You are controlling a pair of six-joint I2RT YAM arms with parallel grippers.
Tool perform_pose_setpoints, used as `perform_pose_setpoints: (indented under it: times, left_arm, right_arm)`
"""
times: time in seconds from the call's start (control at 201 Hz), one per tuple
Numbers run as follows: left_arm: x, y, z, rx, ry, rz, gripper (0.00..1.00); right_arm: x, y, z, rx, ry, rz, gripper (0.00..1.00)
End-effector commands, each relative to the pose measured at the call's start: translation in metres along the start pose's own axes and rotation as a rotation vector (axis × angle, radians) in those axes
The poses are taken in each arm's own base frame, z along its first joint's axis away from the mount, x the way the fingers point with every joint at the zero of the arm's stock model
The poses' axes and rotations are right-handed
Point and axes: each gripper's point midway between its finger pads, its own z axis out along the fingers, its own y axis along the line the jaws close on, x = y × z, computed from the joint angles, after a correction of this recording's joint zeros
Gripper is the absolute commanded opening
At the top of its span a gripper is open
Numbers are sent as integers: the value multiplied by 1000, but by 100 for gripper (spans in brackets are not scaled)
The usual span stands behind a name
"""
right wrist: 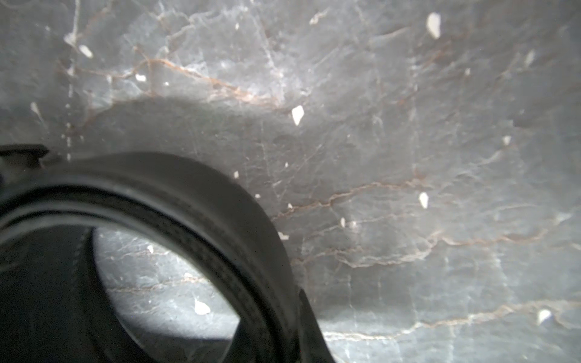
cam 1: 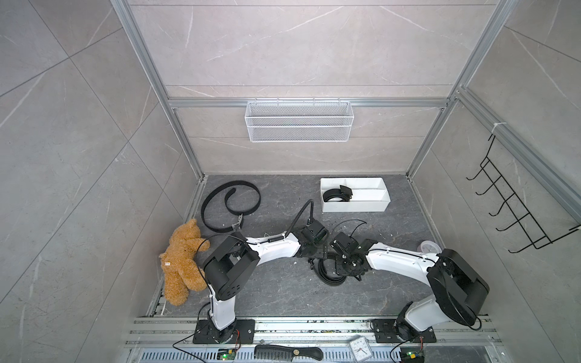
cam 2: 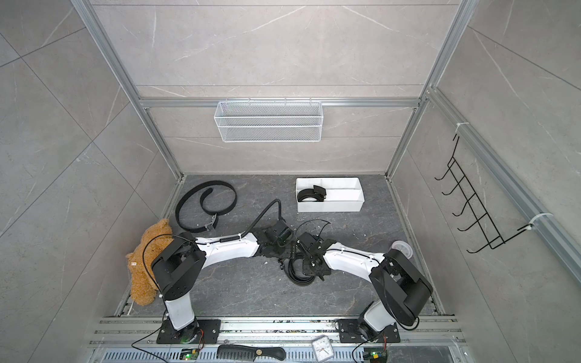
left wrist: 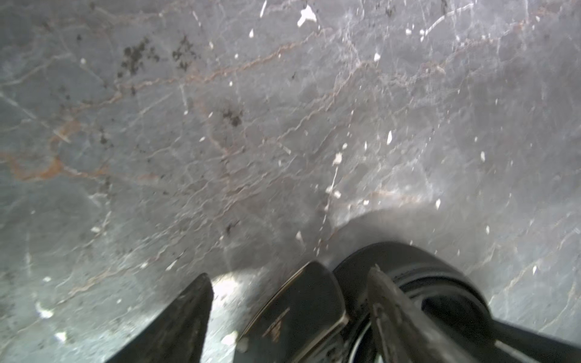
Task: Place the belts into the storage roll
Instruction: Roll the belt at the center of the board.
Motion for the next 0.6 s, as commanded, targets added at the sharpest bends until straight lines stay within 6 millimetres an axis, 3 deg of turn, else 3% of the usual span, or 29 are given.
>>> perform_pose_setpoints:
  times: [0.0, 0.219, 0.333, 0.458, 0.592]
  left_arm:
    - [-7, -16, -28, 115, -48, -9, 84]
    - [1, 2, -57, 103, -92, -9, 91]
    - [0, -2, -70, 130, -99, 12, 95]
    - [20, -18, -57, 174, 34, 62, 96]
    - [31, -15, -44, 164, 68, 61, 96]
  right_arm:
    - [8, -7, 5, 41, 29, 3, 0]
    - [9, -7, 6, 37, 29, 10, 0]
    - [8, -7, 6, 37, 27, 6, 0]
    - [7, -7, 4, 41, 22, 3, 0]
    - [7, -8, 4, 39, 18, 4, 0]
